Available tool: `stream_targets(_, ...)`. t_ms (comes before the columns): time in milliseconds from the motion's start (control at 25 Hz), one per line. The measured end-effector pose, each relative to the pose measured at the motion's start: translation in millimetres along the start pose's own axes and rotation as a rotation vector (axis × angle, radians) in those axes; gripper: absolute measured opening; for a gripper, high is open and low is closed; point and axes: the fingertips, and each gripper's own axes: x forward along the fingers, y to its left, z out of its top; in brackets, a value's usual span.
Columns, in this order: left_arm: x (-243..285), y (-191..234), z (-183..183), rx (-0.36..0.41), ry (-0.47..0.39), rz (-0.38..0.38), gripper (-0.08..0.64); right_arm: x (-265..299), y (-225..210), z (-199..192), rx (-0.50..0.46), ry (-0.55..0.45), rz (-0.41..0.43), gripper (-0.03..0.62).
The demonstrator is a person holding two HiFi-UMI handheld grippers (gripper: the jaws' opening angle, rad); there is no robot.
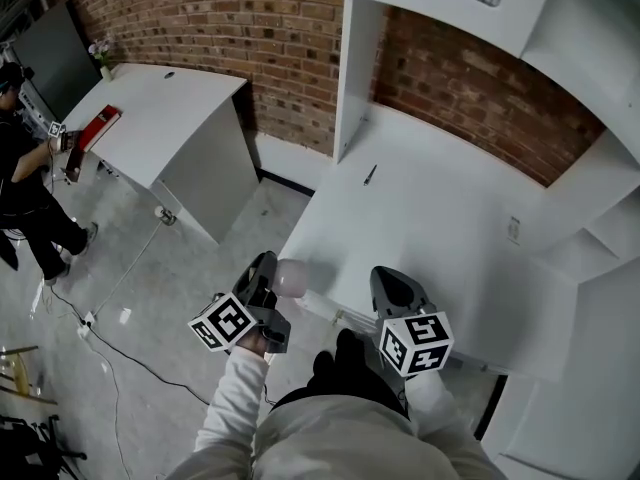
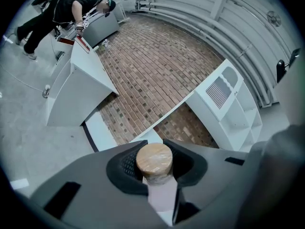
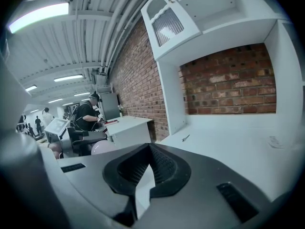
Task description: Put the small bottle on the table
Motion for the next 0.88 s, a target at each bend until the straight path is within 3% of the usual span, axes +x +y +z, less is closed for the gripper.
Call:
stream_targets(440,82,0,0,0.241,0.093,0.044,0.110,26,-41,19,0.024,-0.016,-0.042,0.028)
stream_targets(880,170,-1,-31,0.492,0.234,0.046,0.110,51,-82,21,0.046,0.013,-0.055,0.028)
